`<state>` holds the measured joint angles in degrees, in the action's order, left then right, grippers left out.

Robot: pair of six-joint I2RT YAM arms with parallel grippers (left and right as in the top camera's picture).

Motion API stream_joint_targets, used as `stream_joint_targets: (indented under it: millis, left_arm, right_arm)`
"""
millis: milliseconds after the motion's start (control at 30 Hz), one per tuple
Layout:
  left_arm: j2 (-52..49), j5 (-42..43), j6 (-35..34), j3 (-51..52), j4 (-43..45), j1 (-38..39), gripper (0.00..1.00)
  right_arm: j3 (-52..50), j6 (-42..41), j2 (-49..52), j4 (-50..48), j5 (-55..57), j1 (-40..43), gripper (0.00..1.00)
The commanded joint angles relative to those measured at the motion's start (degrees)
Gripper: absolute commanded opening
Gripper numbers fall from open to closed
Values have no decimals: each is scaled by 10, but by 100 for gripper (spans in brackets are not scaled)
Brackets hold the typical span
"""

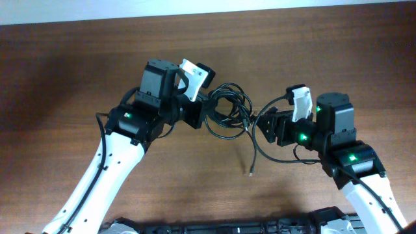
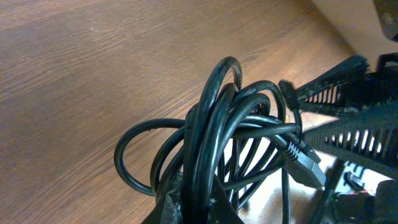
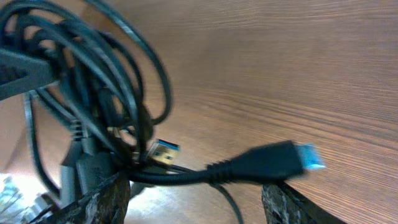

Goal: Untangle cables

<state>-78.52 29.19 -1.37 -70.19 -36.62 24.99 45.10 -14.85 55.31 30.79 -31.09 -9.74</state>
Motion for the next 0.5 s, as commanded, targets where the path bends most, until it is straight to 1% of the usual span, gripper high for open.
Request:
stream_joint_targets:
  millis: [0, 67, 100, 133, 167, 233, 300, 333, 367, 400, 433, 467]
  left_arm:
    - [16, 48, 2, -9, 5, 14, 1]
    - [14, 47, 16, -9, 2, 33, 0]
    - [14, 48, 16, -9, 2, 39, 0]
    - [14, 47, 16, -9, 4, 46, 1]
    - [14, 46, 16, -9, 9, 46, 2]
    - [14, 40, 16, -9, 24, 44, 2]
    - [14, 39, 16, -9, 28, 43, 3]
    - [14, 38, 16, -9, 28, 43, 3]
    - [14, 38, 16, -9, 27, 43, 2]
    - [14, 24, 16, -9, 27, 43, 1]
    - [14, -6, 16, -9, 24, 43, 0]
    - [14, -16, 16, -9, 20, 43, 0]
  right_arm:
    - [0, 14, -6, -14, -45, 0, 66]
    - [0, 14, -6, -39, -44, 0, 64]
    - [0, 13, -6, -50, -42, 0, 52]
    - [0, 13, -2, -50, -42, 0, 22]
    - [0, 13, 7, -35, -42, 0, 4]
    - [0, 9, 27, 23, 14, 0, 4]
    - [0, 9, 45, 76, 110, 0, 4]
    - [0, 9, 46, 80, 125, 0, 13]
    - [2, 9, 42, 79, 122, 0, 28]
    - [9, 9, 36, 81, 126, 0, 29]
    - [17, 9, 25, 81, 144, 0, 29]
    - [25, 9, 14, 81, 152, 0, 34]
